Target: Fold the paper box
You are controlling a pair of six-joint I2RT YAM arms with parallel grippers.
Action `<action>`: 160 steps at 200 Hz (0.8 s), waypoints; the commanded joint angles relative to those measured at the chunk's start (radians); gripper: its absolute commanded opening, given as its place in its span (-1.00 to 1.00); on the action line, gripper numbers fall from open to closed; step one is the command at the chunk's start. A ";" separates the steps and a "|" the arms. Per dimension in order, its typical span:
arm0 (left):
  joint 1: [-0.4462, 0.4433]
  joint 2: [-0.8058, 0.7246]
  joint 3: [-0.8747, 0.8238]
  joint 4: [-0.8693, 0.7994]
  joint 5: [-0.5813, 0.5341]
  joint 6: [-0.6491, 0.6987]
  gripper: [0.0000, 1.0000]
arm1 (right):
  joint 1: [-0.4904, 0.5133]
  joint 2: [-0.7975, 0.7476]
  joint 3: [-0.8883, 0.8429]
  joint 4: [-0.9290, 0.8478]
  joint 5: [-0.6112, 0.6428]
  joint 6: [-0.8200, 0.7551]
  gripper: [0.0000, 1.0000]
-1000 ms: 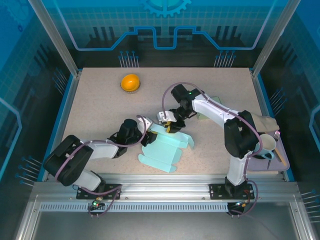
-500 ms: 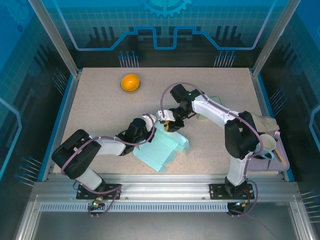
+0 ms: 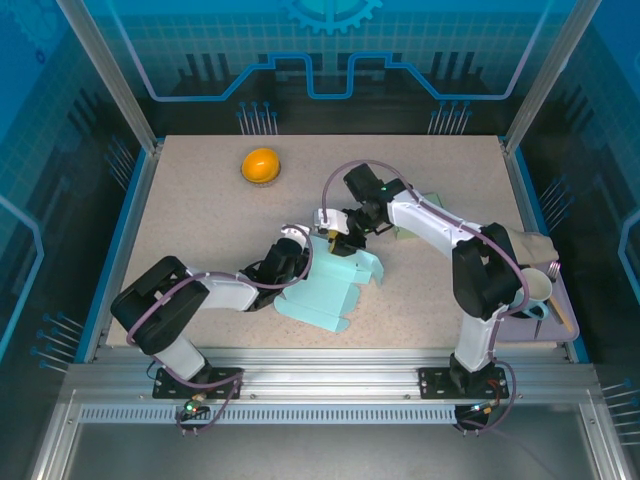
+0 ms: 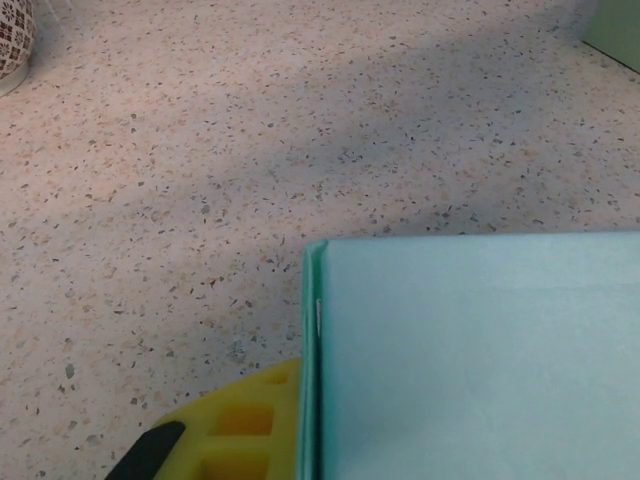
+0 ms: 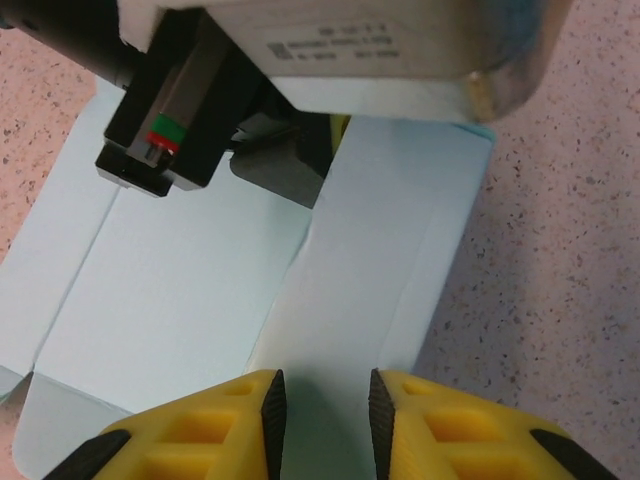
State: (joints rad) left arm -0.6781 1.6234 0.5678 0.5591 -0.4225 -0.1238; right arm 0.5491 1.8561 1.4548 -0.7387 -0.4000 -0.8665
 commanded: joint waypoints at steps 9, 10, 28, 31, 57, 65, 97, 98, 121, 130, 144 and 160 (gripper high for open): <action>0.007 0.021 -0.043 -0.041 0.041 0.001 -0.55 | -0.002 -0.015 -0.050 -0.002 0.007 0.049 -0.38; 0.007 0.022 -0.043 -0.039 0.044 0.003 -0.55 | -0.002 -0.016 -0.051 -0.001 0.008 0.049 -0.38; 0.008 0.032 -0.057 -0.005 0.083 0.023 -0.47 | -0.002 -0.019 -0.065 0.002 -0.001 0.037 -0.38; 0.009 0.037 -0.058 -0.002 0.087 0.027 -0.46 | -0.001 -0.019 -0.066 0.002 -0.003 0.033 -0.38; 0.010 0.083 -0.048 0.036 0.079 0.058 -0.43 | -0.002 -0.011 -0.061 -0.007 -0.002 0.013 -0.38; 0.016 0.100 -0.034 0.031 0.062 0.058 -0.45 | -0.002 -0.009 -0.058 -0.011 -0.002 0.011 -0.38; 0.023 0.114 -0.010 0.044 -0.017 0.026 -0.74 | 0.000 -0.012 -0.061 -0.010 -0.015 0.011 -0.39; 0.024 0.113 -0.009 0.044 -0.019 0.024 -0.75 | -0.001 -0.012 -0.062 -0.009 -0.014 0.011 -0.39; 0.029 0.105 0.010 0.022 -0.041 -0.030 -0.97 | 0.000 -0.012 -0.073 -0.001 -0.016 0.021 -0.39; 0.028 0.108 0.038 -0.043 -0.065 -0.059 -1.00 | 0.000 -0.012 -0.078 0.002 -0.014 0.028 -0.39; 0.028 0.113 0.061 -0.100 -0.082 -0.077 -1.00 | 0.000 -0.012 -0.083 0.013 -0.011 0.043 -0.39; 0.028 0.107 0.051 -0.089 -0.071 -0.074 -1.00 | 0.000 -0.015 -0.087 0.028 -0.012 0.056 -0.39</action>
State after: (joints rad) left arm -0.6666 1.7237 0.5900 0.5049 -0.4156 -0.1581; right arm 0.5488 1.8381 1.4094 -0.6601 -0.4091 -0.8391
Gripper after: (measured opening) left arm 0.099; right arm 0.307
